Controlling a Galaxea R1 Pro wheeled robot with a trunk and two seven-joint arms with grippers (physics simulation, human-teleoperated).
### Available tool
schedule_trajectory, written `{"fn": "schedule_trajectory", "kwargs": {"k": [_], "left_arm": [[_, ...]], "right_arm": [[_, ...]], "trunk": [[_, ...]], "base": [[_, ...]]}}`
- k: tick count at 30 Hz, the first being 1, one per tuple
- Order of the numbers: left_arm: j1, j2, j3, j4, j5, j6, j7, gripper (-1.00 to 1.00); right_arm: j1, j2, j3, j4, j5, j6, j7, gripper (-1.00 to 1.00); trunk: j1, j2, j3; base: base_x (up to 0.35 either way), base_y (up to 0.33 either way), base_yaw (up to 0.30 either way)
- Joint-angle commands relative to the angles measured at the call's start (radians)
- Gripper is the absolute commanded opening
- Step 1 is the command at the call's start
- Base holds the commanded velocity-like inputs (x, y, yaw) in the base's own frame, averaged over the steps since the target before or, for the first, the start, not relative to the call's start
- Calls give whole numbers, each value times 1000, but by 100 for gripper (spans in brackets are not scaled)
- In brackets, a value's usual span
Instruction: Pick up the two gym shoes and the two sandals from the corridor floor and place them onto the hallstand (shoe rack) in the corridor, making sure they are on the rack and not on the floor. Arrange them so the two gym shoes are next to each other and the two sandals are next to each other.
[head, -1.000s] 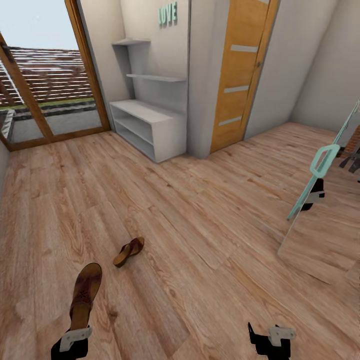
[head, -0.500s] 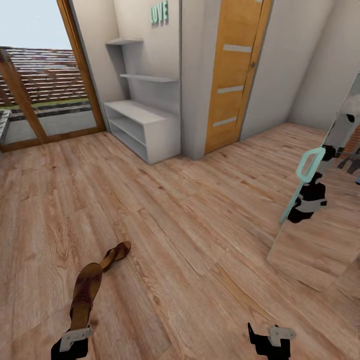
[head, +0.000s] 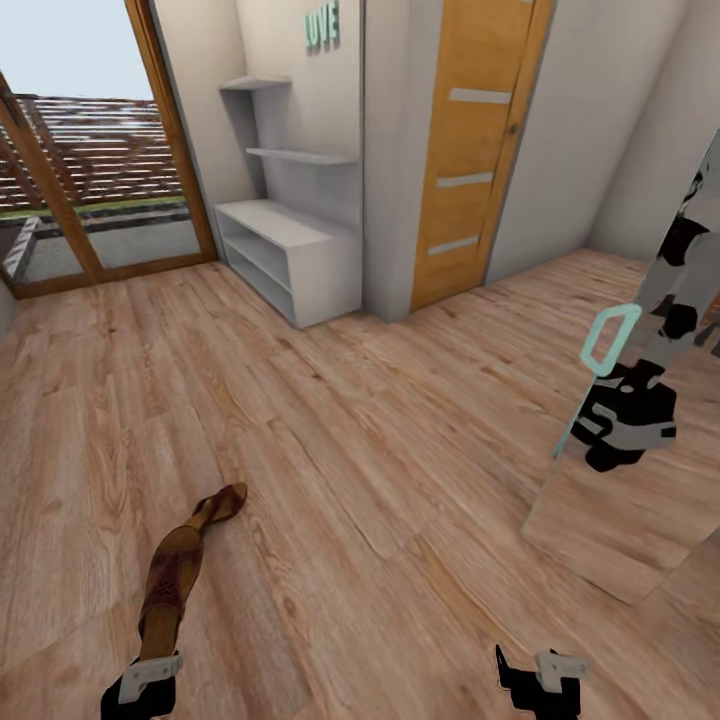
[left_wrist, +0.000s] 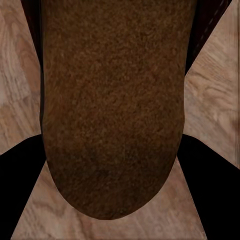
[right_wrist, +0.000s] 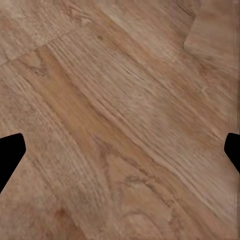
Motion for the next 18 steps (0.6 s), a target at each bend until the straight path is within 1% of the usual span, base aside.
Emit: {"fn": "schedule_trajectory", "kwargs": {"k": [1, 18], "left_arm": [[7, 0, 4, 1, 8, -2, -9, -100], [11, 0, 4, 1, 10, -3, -9, -100]], "right_arm": [[-1, 2, -1, -1, 1, -3, -1, 100], [-1, 3, -1, 1, 3, -3, -1, 100]], "trunk": [[0, 0, -1], [0, 0, -1]], "base": [[310, -43, 2], [338, -3, 0]]}}
